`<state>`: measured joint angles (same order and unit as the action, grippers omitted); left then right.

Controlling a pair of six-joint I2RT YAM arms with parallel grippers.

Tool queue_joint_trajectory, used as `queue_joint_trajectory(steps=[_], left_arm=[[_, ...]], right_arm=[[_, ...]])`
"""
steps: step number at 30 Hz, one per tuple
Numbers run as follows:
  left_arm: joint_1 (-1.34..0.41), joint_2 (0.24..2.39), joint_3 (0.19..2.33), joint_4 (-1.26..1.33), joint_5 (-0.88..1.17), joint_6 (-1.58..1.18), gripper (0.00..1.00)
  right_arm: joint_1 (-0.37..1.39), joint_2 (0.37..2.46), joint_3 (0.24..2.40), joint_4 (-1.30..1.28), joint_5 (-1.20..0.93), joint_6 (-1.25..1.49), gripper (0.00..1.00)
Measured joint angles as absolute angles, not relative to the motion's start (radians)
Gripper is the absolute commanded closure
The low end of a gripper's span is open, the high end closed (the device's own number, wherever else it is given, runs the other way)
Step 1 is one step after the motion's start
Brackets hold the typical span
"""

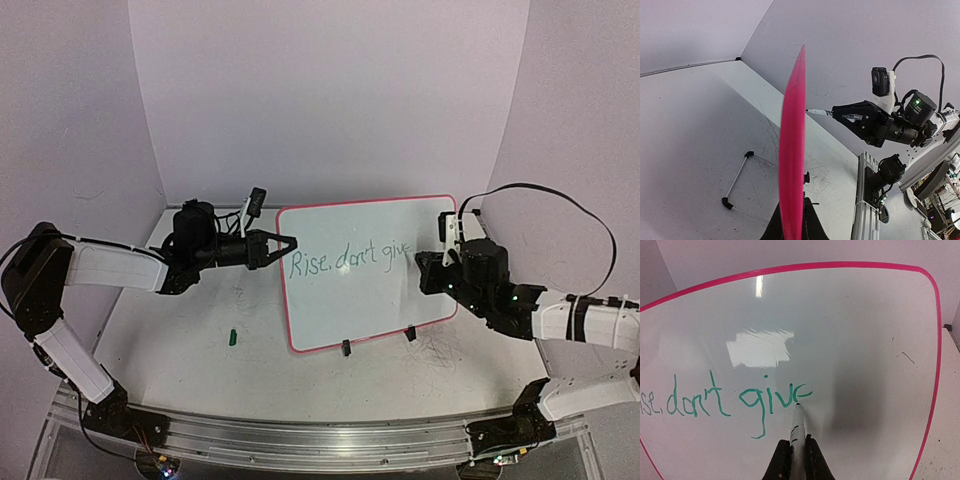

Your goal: Write a sentence on the whiteboard

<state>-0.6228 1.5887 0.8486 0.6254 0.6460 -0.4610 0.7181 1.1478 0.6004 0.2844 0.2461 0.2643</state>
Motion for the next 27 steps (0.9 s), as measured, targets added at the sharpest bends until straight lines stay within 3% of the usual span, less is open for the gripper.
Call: queue_joint_trajectory(steps=[27], left_arm=[[-0.623,1.587,0.849,0.624,0.648,-0.46,1.0]], right_arm=[[0.718,1.156,0.6,0.303,0.251,0.267,1.0]])
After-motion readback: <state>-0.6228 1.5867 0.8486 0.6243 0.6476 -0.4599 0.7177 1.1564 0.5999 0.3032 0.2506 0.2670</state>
